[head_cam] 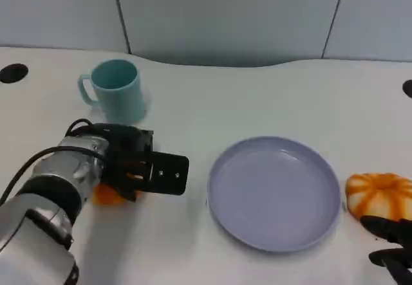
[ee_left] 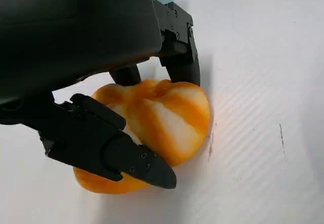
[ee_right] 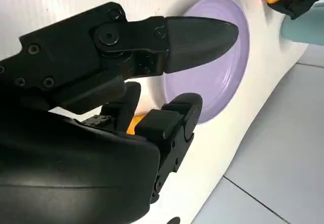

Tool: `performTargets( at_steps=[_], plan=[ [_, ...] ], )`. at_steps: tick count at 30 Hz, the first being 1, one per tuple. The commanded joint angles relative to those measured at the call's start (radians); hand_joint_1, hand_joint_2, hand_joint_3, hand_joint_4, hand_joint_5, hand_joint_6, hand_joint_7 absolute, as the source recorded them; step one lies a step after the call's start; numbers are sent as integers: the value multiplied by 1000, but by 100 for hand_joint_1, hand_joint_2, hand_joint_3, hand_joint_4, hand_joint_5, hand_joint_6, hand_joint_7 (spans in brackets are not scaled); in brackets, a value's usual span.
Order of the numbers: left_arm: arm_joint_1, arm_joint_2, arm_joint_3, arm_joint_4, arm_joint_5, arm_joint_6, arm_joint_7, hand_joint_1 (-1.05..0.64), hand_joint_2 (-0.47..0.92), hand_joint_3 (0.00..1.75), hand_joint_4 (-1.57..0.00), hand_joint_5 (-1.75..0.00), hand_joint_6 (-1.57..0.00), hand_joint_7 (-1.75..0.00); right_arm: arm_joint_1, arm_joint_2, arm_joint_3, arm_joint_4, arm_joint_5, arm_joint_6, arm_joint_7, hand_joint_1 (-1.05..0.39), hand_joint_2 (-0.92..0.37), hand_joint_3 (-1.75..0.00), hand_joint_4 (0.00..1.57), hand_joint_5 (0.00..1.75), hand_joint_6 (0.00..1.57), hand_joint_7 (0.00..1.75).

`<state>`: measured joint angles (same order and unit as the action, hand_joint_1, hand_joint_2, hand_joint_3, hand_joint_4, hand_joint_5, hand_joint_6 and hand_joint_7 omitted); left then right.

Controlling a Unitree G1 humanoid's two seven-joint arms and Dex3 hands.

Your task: Grasp the bread from the table and place it into the plate.

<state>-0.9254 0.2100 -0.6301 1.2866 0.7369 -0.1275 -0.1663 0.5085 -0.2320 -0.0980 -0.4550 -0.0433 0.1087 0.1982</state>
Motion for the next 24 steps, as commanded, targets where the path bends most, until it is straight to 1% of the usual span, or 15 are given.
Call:
performTargets(
  at_steps=[1,2,3,5,7,10,12,17,24],
  plan=[
    [29,4,37,21,-35,3,27,-8,92,1,-48,-142,-36,-164,7,-4,-12,-15,6,2,-1,-39,-92,-46,41,74,64,0],
    [33,5,46,20,-43,-2,39,-8,91,1,-47,-151,-37,-169,8,-5,-12,-16,5,2,0,-39,-92,-46,41,73,64,0],
    [37,6,52,20,-50,-9,52,-6,91,0,-47,-152,-38,-172,8,-5,-12,-16,3,1,-1,-39,-92,-46,40,73,64,0],
    [49,9,69,17,-63,-24,94,-6,92,3,-50,-166,-44,-174,7,-5,-10,-19,-2,7,-4,-39,-92,-46,41,73,64,0],
    [63,9,92,15,-80,-44,137,-5,92,5,-61,-173,-51,-175,6,-4,-9,-21,-6,11,-5,-40,-92,-46,41,73,64,0],
    [86,6,137,12,-122,-80,189,-2,92,11,-71,-174,-57,-175,2,-2,-9,-15,-3,5,-4,-39,-92,-46,42,73,65,0],
    [91,2,151,13,-134,-84,204,-4,92,16,-76,-175,-61,-175,0,-2,-10,-7,-1,-4,-3,-39,-92,-46,43,74,65,1],
    [103,-3,192,4,-166,-109,224,-4,89,16,-78,-175,-60,-175,-2,-1,-10,-5,2,0,-3,-40,-92,-45,42,73,65,0],
    [98,-8,278,-14,-257,-117,183,-5,84,16,-78,-175,-58,-175,-12,1,-3,10,-7,-10,-8,-40,-92,-45,43,74,65,0]
  ],
)
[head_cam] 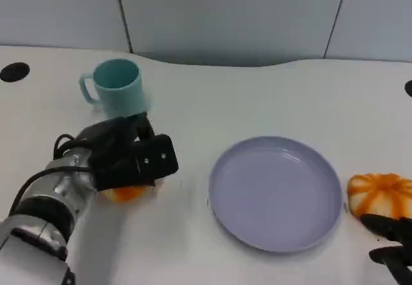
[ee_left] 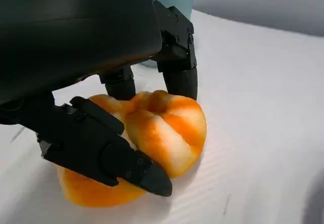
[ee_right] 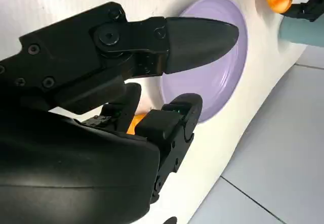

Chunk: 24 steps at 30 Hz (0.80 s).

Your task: Grasp the bread from the table and place it into the plate.

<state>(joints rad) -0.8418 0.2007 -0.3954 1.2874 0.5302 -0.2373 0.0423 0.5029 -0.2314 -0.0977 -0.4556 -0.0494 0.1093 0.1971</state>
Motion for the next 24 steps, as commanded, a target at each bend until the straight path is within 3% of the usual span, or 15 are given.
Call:
performTargets(
  at_steps=[1,5,9,18,24],
  plan=[
    [14,2,48,-16,-56,-9,-29,-4,83,16,-79,-175,-58,-175,-7,1,-3,12,-1,-11,-7,-40,-92,-45,44,74,65,1],
    [17,3,175,-92,-211,-81,-131,-10,81,17,-83,-175,-66,-175,-18,4,1,25,-2,-15,-9,-40,-92,-45,44,75,66,1],
    [17,2,216,-154,-271,-79,-207,-18,79,17,-84,-175,-68,-175,-25,8,3,32,-2,-14,-12,-40,-92,-44,43,75,67,1],
    [12,-32,203,-238,-282,-148,-263,-13,79,20,-87,-175,-71,-175,-33,19,22,31,-16,2,-20,-39,-92,-43,41,75,67,1],
    [-47,-112,126,-201,-221,-123,-273,-9,77,22,-88,-175,-70,-175,-44,22,30,42,-28,2,-21,-38,-92,-42,43,76,67,1]
  ],
)
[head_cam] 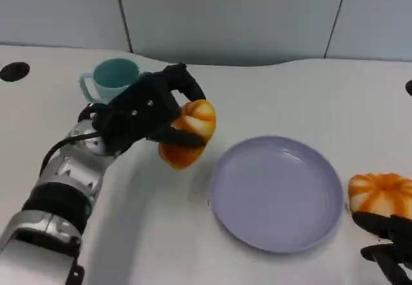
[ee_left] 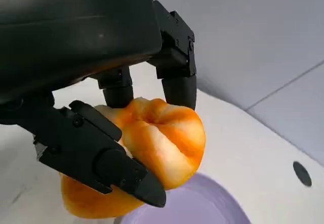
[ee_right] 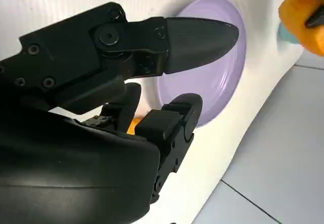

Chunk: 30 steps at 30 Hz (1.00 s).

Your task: Grasp the bread from the table and place it into the plate.

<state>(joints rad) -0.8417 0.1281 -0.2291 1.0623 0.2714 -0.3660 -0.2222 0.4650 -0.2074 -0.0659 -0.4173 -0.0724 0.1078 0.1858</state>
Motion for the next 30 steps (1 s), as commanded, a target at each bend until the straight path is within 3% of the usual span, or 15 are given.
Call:
performTargets(
  at_steps=[1,6,10,22,29,30],
  plan=[
    [-52,-45,-48,29,44,3,-7,-8,77,22,-88,-175,-70,-175,-7,-1,0,4,-8,5,-11,-38,-92,-42,44,76,67,1],
    [-87,-90,-93,55,91,30,-7,-7,77,23,-87,-175,-67,-175,-13,-2,5,16,-20,-6,-13,-40,-92,-40,45,76,68,1],
    [-126,-150,-201,93,199,-10,15,-1,75,24,-85,-175,-66,-175,-10,1,17,11,-31,2,-17,-40,-92,-39,47,74,68,1],
    [-187,-216,-314,141,318,-20,51,-2,78,29,-77,-175,-60,-175,-3,12,32,-18,-35,39,-23,-38,-92,-37,50,70,68,1],
    [-254,-236,-347,161,347,-28,-14,-10,77,24,-63,-175,-48,-175,-4,18,45,-19,-47,40,-26,-36,-92,-37,52,64,67,1],
    [-266,-234,-358,161,356,-26,-27,-18,75,21,-52,-175,-37,-175,-5,18,45,-17,-50,37,-26,-36,-92,-37,53,64,68,1]
  ],
)
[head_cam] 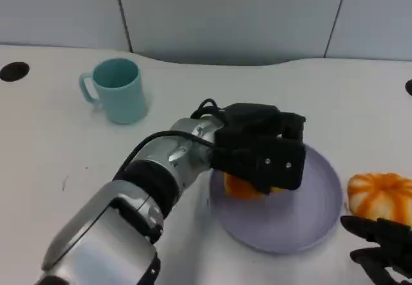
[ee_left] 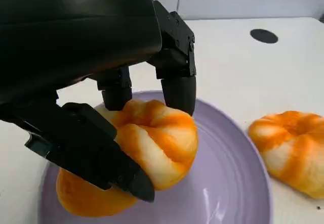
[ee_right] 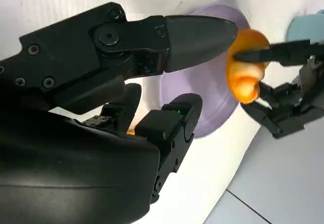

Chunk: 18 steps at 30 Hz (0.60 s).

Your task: Grasp the bread from the table and place it into the plate.

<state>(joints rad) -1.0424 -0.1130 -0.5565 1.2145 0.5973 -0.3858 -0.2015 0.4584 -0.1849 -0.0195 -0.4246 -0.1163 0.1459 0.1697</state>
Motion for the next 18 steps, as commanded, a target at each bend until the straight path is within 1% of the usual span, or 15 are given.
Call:
performTargets(
  at_steps=[1,2,3,4,6,7,8,9,10,12,16,18],
  plan=[
    [-75,9,-33,9,30,-8,-69,-22,74,18,-43,-170,-32,-171,1,-4,-1,-10,-7,-1,-10,-36,-92,-37,55,64,68,1],
    [-81,10,-29,10,23,-11,-92,-26,74,14,-36,-159,-30,-160,1,-3,-1,-10,-7,-1,-9,-36,-92,-37,56,65,69,1],
    [-86,11,-25,11,17,-13,-110,-30,75,9,-31,-143,-32,-140,0,-3,-1,-10,-7,1,-8,-36,-92,-37,57,65,69,1],
    [-89,13,-21,11,11,-21,-128,-35,76,4,-30,-125,-40,-109,-1,-2,-1,-9,-4,2,-6,-36,-92,-37,57,65,70,1],
    [-94,15,-16,11,5,-32,-160,-40,76,1,-24,-106,-53,-56,-2,-1,-1,-13,-2,13,-4,-36,-92,-37,55,64,70,1],
    [-100,13,-14,11,2,-32,-181,-44,77,1,-16,-91,-54,-31,-1,-2,-1,-16,-2,17,-3,-36,-92,-37,54,63,69,1],
    [-103,13,-12,10,1,-30,-196,-45,77,0,-12,-80,-55,-20,-1,-2,-1,-17,-3,19,-2,-36,-92,-37,54,63,69,1],
    [-110,12,-11,6,1,-23,-219,-46,77,0,-11,-74,-55,-13,-1,-2,-2,-21,0,26,-1,-36,-92,-37,54,63,69,1],
    [-116,13,-10,2,-1,-20,-241,-49,76,0,-7,-57,-49,-6,-1,-3,-3,-23,1,29,0,-36,-92,-37,54,62,69,1],
    [-127,16,-4,-2,-11,-18,-293,-52,77,0,-5,-40,-42,-1,1,-3,-3,-27,3,34,2,-37,-92,-37,55,62,69,1],
    [-138,22,8,-5,-33,-6,-362,-59,77,0,-4,-30,-35,0,3,-8,-6,-28,3,30,4,-36,-92,-37,57,62,68,1],
    [-140,26,15,-9,-39,-8,-377,-61,77,0,-3,-28,-34,0,3,-11,-7,-26,1,24,5,-36,-92,-37,57,61,68,1]
  ],
)
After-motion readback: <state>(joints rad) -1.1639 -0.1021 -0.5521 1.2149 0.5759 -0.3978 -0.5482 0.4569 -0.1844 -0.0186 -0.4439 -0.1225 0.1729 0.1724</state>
